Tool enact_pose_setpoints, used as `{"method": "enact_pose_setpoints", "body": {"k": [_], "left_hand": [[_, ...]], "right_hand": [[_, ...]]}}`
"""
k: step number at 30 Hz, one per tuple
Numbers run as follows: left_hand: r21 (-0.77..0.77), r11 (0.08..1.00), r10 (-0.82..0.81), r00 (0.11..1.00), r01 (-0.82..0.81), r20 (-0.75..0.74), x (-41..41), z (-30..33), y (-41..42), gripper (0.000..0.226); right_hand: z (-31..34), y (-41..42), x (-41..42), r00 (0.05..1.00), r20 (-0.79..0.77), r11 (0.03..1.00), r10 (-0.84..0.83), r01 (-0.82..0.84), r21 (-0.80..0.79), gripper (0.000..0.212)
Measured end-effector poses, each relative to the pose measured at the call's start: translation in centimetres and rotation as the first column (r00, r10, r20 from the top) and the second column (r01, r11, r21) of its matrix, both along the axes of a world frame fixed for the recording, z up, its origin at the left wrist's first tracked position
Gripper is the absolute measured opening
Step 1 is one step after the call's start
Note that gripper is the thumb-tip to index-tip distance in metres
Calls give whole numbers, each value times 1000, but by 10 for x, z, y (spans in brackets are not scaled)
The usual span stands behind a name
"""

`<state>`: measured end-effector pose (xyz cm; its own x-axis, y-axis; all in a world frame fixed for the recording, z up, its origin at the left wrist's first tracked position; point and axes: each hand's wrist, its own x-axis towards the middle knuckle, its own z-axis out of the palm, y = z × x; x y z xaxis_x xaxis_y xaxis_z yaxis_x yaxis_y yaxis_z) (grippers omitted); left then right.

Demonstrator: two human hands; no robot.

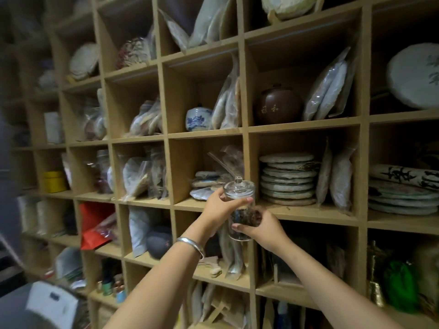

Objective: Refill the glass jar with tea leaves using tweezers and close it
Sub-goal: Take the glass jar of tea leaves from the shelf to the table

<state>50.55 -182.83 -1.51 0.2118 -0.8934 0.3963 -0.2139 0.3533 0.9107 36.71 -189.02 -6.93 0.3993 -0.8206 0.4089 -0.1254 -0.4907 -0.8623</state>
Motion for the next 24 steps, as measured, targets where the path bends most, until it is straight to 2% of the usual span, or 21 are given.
{"method": "enact_pose_setpoints", "body": {"k": [3,7,10,12,17,24], "left_hand": [[-14,996,92,996,-92,-17,41,4,47,46],[-22,961,274,962,-274,-15,102,8,125,36],[-21,900,434,900,-435,-51,144,9,190,35],[-13,856,514,854,-517,-84,164,10,235,29],[3,645,762,642,-764,-88,183,9,356,41],[-2,234,970,234,-972,-69,137,-1,531,49]], "right_hand": [[1,33,52,993,24,993,115,-116,14,92],[5,90,126,963,-15,962,269,-270,-51,69],[9,142,183,917,-44,912,396,-398,-98,60],[8,178,217,867,-61,859,495,-498,-121,64],[13,273,280,671,-108,659,733,-741,-129,68],[8,440,296,283,-144,261,948,-953,-152,68]]}}
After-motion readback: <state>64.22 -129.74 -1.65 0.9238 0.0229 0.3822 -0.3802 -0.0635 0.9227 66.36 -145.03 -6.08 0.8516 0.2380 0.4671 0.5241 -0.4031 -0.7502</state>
